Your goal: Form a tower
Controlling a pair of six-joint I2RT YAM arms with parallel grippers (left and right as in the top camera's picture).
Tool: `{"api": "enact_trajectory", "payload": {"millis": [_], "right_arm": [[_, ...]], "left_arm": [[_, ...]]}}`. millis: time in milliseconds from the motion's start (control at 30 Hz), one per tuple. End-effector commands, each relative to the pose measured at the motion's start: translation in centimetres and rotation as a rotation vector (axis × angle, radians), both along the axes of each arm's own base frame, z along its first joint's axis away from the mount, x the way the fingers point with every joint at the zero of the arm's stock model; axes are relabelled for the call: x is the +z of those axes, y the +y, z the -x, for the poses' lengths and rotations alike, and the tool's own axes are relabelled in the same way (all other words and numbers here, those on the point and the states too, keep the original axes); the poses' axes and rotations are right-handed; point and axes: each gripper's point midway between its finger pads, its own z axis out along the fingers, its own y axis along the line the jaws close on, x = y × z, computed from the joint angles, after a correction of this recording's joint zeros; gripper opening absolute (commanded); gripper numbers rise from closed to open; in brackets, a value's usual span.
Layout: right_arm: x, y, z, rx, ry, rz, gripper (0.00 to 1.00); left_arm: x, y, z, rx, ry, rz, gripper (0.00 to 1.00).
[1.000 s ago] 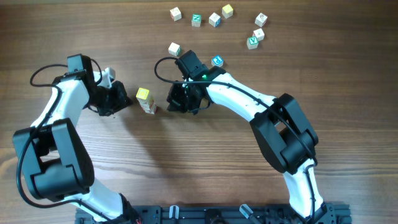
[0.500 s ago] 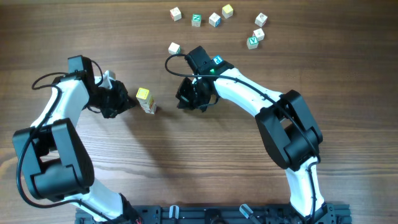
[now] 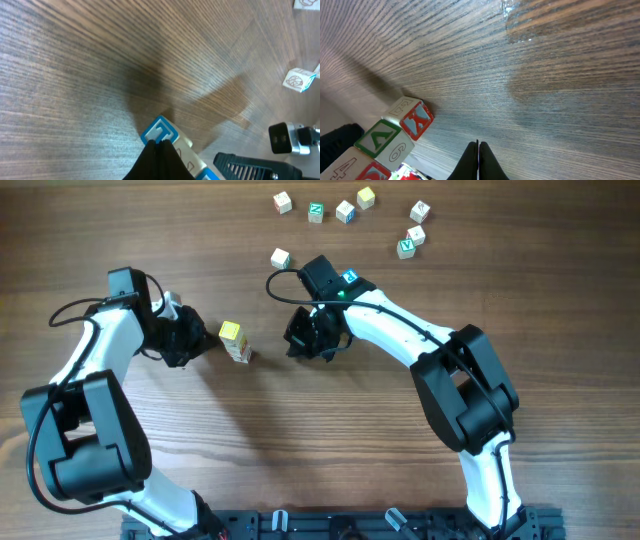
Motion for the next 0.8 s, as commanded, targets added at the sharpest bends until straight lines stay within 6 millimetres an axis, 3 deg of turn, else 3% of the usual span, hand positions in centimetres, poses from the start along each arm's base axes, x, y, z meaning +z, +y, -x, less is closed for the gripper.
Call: {"api": "enact_trajectory", "payload": {"millis": [0, 100, 767], "right_arm": [[-0.1, -0.3, 0.0, 0.011, -0.013, 0.011, 0.04], [-0.1, -0.3, 0.0, 0.010, -0.014, 0.011, 0.04], [-0.1, -0.4, 0.1, 0.010, -0.010, 0.014, 0.04]], "left_arm": [[-1.1, -0.8, 1.0, 0.013, 0.050, 0.015, 0.04], [-0.6, -2.2, 0.9, -0.015, 0.041, 0.061, 0.04], [-0.7, -2.5, 2.2, -0.013, 0.098, 0.076, 0.04]]}}
